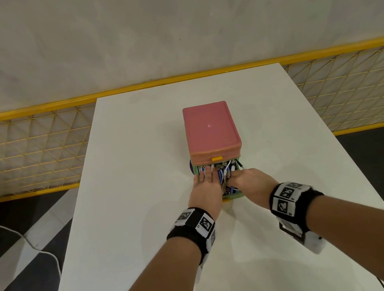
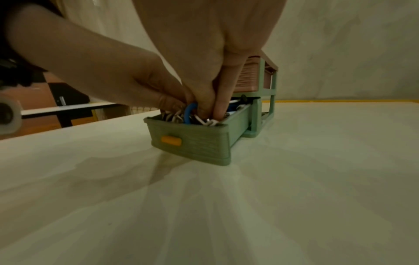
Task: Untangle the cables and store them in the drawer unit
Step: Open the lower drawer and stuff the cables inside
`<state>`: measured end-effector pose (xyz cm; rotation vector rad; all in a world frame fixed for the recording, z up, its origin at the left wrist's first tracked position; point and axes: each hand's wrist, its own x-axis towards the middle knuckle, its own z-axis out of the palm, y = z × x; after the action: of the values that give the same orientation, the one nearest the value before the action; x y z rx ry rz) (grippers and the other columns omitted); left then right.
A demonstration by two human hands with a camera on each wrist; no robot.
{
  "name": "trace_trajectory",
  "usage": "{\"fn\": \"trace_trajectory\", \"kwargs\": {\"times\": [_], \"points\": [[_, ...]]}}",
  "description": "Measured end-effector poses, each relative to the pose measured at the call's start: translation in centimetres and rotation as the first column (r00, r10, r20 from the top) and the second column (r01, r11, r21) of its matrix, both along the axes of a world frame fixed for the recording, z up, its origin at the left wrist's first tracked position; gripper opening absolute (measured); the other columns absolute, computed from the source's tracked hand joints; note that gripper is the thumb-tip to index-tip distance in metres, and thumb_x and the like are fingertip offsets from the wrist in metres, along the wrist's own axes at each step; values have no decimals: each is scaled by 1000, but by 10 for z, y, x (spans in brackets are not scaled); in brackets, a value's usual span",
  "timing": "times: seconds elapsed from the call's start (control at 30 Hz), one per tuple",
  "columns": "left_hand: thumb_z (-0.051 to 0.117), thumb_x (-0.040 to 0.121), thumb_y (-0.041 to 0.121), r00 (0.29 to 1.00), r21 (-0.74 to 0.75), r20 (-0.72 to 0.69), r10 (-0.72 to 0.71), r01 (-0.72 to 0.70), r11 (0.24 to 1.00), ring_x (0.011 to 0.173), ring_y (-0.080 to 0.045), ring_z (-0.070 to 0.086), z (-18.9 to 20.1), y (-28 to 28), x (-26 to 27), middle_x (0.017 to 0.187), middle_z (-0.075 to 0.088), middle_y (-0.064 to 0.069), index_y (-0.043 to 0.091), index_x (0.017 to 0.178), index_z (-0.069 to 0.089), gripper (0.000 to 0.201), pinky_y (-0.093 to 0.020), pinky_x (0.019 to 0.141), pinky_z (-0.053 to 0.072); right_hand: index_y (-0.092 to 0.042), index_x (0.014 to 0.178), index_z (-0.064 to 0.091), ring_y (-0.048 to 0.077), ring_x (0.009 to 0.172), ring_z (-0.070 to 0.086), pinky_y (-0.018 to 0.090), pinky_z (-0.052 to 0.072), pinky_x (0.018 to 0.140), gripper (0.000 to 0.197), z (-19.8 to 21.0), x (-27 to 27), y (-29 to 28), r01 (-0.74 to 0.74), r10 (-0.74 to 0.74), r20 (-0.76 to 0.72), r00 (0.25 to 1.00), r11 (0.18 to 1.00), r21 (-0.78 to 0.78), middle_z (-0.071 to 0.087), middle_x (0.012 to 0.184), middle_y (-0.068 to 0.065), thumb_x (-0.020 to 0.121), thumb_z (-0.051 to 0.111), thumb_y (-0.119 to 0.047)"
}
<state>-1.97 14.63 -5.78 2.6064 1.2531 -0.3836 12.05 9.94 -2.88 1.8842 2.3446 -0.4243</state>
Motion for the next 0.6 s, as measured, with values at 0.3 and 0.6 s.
{"fn": "trace_trajectory", "kwargs": {"times": [0.3,0.6], "points": [[33,102,4,999,-43,44,11,-9,999,150,-33,10,1,3,-2,162,5,-21,2,154,7,59,-40,121,3,-15,92,77,19,86,58,23,43,76,12,-30,14,-42,385,-274,-464,843,908,163,56,98,3,80,74,-14],[31,104,17,967,-107,242,78,-53,993,151,-27,12,-6,0,-9,163,10,-16,6,155,13,55,-36,121,6,-2,80,71,26,81,58,36,46,74,8,-28,-19,-20,525,-450,-488,748,851,20,61,86,9,81,64,-4]]}}
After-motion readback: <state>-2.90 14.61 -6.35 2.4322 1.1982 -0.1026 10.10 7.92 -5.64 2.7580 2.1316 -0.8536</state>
